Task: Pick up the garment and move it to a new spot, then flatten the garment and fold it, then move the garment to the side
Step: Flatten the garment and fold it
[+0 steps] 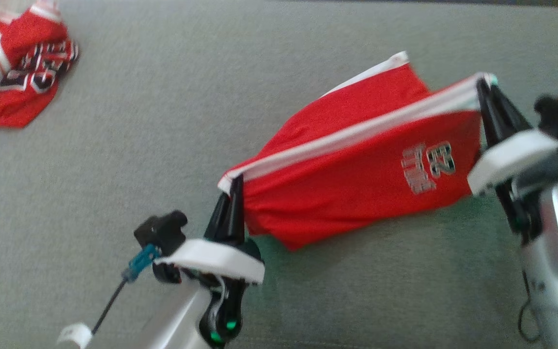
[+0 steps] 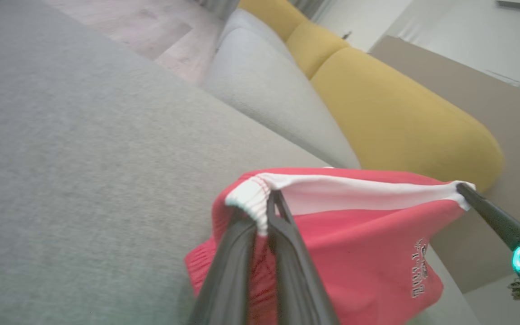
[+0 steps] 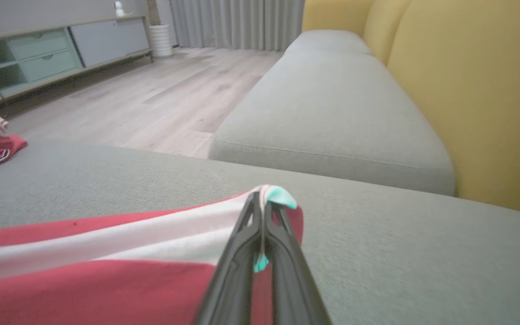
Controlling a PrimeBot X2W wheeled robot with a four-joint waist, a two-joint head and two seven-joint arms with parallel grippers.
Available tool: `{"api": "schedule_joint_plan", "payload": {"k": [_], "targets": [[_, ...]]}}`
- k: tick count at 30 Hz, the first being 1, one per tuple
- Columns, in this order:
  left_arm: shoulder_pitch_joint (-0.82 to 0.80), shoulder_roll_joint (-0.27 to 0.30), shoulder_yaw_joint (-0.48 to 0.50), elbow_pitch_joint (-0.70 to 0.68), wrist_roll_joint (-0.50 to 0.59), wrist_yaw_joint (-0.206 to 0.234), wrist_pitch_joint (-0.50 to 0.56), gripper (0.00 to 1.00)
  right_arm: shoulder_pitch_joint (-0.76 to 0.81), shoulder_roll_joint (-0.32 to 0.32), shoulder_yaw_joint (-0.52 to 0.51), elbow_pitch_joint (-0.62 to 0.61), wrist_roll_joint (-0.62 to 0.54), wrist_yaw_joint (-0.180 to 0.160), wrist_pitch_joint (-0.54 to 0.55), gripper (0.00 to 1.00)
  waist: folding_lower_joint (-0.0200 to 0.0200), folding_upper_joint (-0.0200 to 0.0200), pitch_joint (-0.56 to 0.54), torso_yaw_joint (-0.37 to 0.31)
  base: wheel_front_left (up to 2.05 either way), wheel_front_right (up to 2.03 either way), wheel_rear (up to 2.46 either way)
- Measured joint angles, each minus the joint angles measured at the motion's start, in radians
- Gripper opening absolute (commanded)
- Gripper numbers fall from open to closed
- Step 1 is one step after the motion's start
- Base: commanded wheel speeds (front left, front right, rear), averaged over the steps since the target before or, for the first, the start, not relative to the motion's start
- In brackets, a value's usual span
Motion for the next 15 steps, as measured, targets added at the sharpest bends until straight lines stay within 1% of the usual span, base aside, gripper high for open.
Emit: {"api": "schedule_joint_plan", "payload": {"k": [5,7,13,15], "targets": [[-0.103,-0.001,-0.077,0.055,-0.130,0.040,-0.013,0.00,-0.184,-0.042,0.090,0.174,0.005,0.000,0.014,0.00,0.0000,0.0000,0.072,0.054,0.00,0.00,0.00],[-0.143,-0.002,-0.111,0.079,-0.161,0.062,-0.021,0.00,-0.250,-0.051,0.115,0.247,0.026,0.000,0.018,0.00,-0.0002,0.0000,0.096,0.074,0.00,0.00,0.00],[-0.229,-0.003,-0.182,0.105,-0.244,0.095,-0.031,0.00,-0.388,-0.059,0.166,0.440,0.034,0.000,0.001,0.00,-0.0002,0.0000,0.143,0.112,0.00,0.00,0.00],[-0.244,-0.003,-0.198,0.111,-0.255,0.105,-0.039,0.00,-0.416,-0.059,0.181,0.497,0.034,0.000,-0.014,0.95,-0.0002,0.0000,0.149,0.118,0.00,0.00,0.00]]}}
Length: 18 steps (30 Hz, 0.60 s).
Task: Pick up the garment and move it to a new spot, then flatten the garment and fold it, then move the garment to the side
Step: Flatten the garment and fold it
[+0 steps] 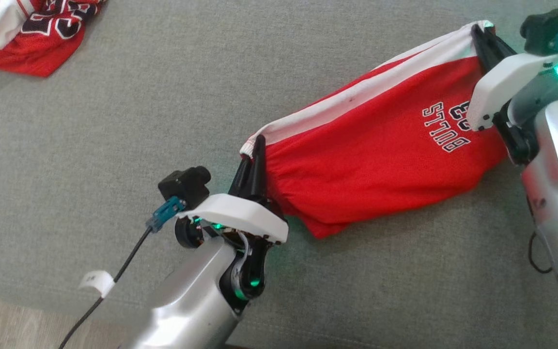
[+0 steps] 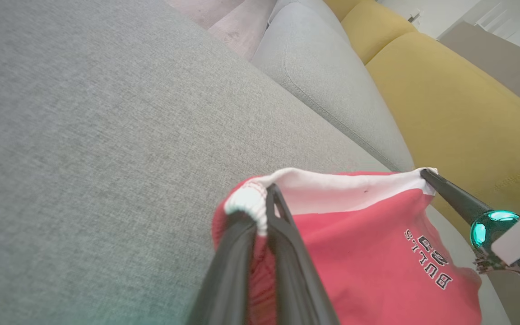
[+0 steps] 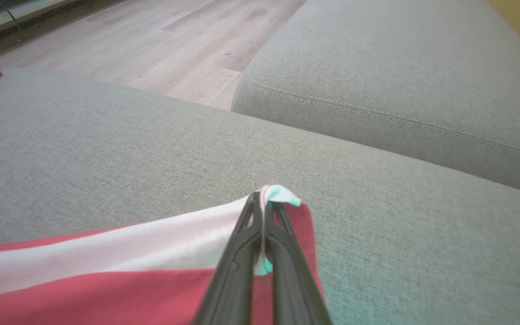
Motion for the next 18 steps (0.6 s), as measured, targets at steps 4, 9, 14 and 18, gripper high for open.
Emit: {"api": "schedule_joint_plan", "payload": {"k": [4,9,14,18], "targets": [[-0.005,0.000,-0.025,0.003,-0.011,0.017,-0.001,1.00,-0.042,0.000,0.029,0.086,0.000,0.000,-0.036,1.00,-0.0002,0.0000,-0.005,0.001,0.00,0.00,0.00],[-0.001,0.000,-0.038,-0.017,0.007,0.024,-0.001,1.00,-0.066,0.001,0.077,0.165,0.020,0.000,-0.060,1.00,-0.0002,0.0000,-0.031,-0.005,0.00,0.00,0.00],[0.033,0.028,-0.065,-0.051,0.060,0.032,-0.001,1.00,-0.065,-0.002,0.112,0.204,0.062,0.000,-0.073,1.00,-0.0003,0.0000,-0.061,-0.011,0.00,0.00,0.00],[0.100,0.098,-0.085,-0.089,0.082,0.055,0.001,1.00,-0.062,-0.021,0.144,0.237,0.096,0.000,-0.076,1.00,-0.0003,0.0000,-0.094,-0.015,0.00,0.00,0.00]]}}
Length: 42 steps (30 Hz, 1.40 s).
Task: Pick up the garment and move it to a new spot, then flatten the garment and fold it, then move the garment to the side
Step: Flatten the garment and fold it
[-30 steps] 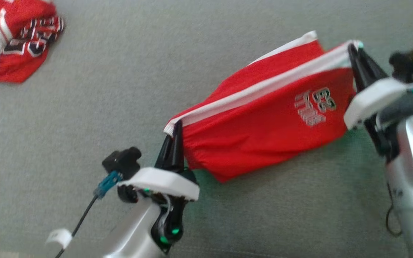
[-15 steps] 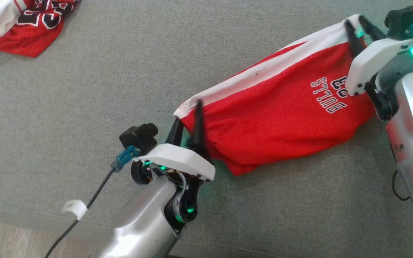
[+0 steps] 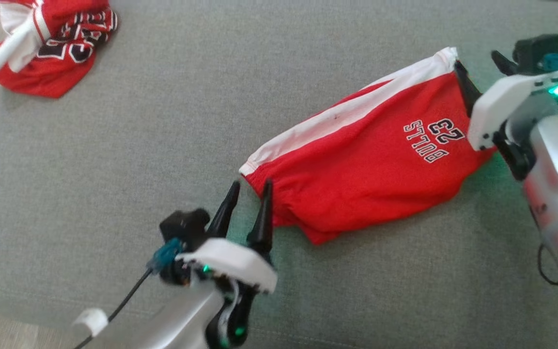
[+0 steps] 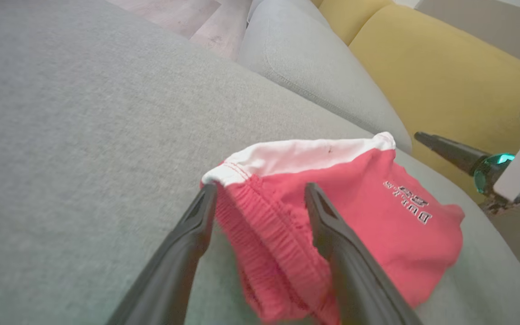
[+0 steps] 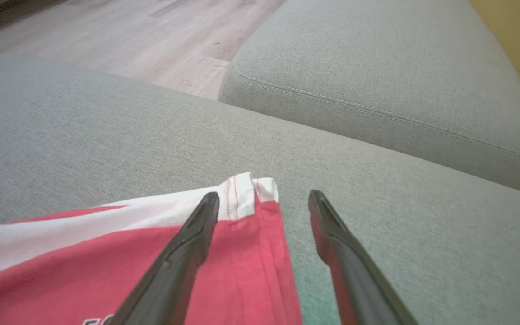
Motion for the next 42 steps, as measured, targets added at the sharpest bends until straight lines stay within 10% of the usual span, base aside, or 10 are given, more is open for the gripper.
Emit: {"api": "schedule_joint_plan", "payload": {"k": [18,23,42], "targets": [[0.097,0.170,0.053,-0.238,0.104,0.152,0.007,1.00,0.041,-0.074,0.107,0.124,0.112,0.000,0.092,1.00,0.0000,0.0000,-0.012,0.057,0.00,0.00,0.00],[0.139,0.190,0.092,-0.277,0.114,0.174,-0.001,1.00,0.042,-0.067,0.129,0.121,0.170,0.000,0.136,0.00,0.0000,0.0000,-0.022,0.055,0.00,0.00,0.00],[0.282,0.253,0.228,-0.322,0.156,0.184,-0.005,1.00,0.260,0.011,0.001,0.109,0.277,0.000,-0.150,0.00,0.0000,0.0000,-0.156,-0.184,0.00,0.00,0.00]]}}
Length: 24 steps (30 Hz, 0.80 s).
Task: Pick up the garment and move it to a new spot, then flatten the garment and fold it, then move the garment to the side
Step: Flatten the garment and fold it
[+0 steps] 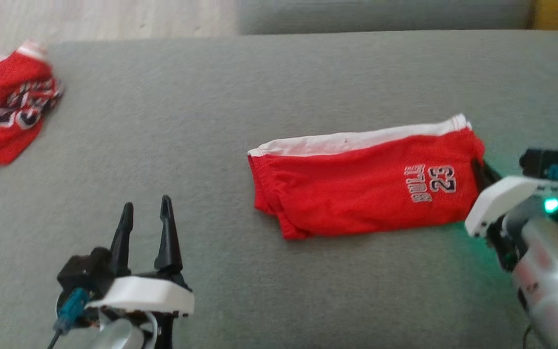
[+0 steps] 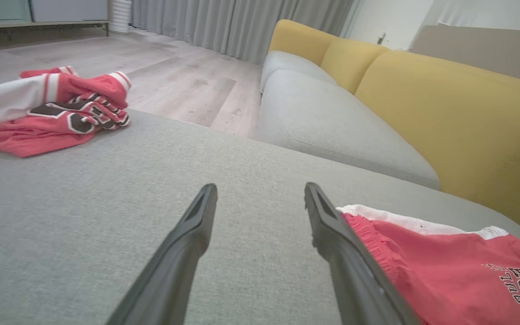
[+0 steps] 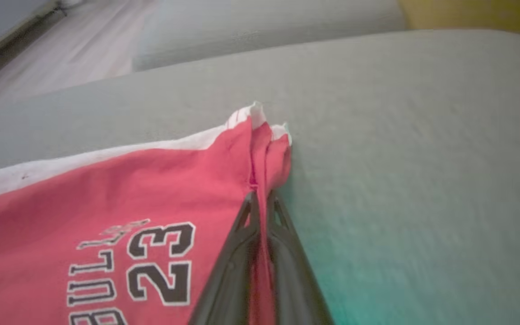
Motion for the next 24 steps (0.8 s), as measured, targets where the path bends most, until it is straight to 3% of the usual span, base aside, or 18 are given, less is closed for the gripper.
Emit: {"api": "schedule_joint_plan", "payload": {"k": [3,10,18,24], "targets": [[0.024,0.000,0.008,0.000,0.001,-0.003,0.000,1.00,0.040,0.019,-0.010,-0.005,-0.012,0.000,-0.001,0.00,0.0000,0.0000,-0.017,-0.049,0.00,0.00,0.00],[0.032,0.000,0.008,0.002,0.001,-0.011,0.000,1.00,0.071,0.021,-0.045,-0.025,-0.042,0.000,-0.010,0.00,0.0000,0.0000,-0.048,-0.092,0.00,0.00,0.00],[0.061,-0.002,0.006,0.016,0.001,-0.017,0.000,1.00,0.071,0.073,-0.070,-0.135,-0.096,0.000,-0.011,0.00,0.0000,0.0000,-0.091,-0.043,0.00,0.00,0.00],[0.086,-0.008,0.005,0.018,-0.001,-0.020,0.000,1.00,0.070,0.170,-0.025,-0.288,-0.128,0.000,0.072,0.00,0.0000,0.0000,-0.118,0.024,0.00,0.00,0.00]]}}
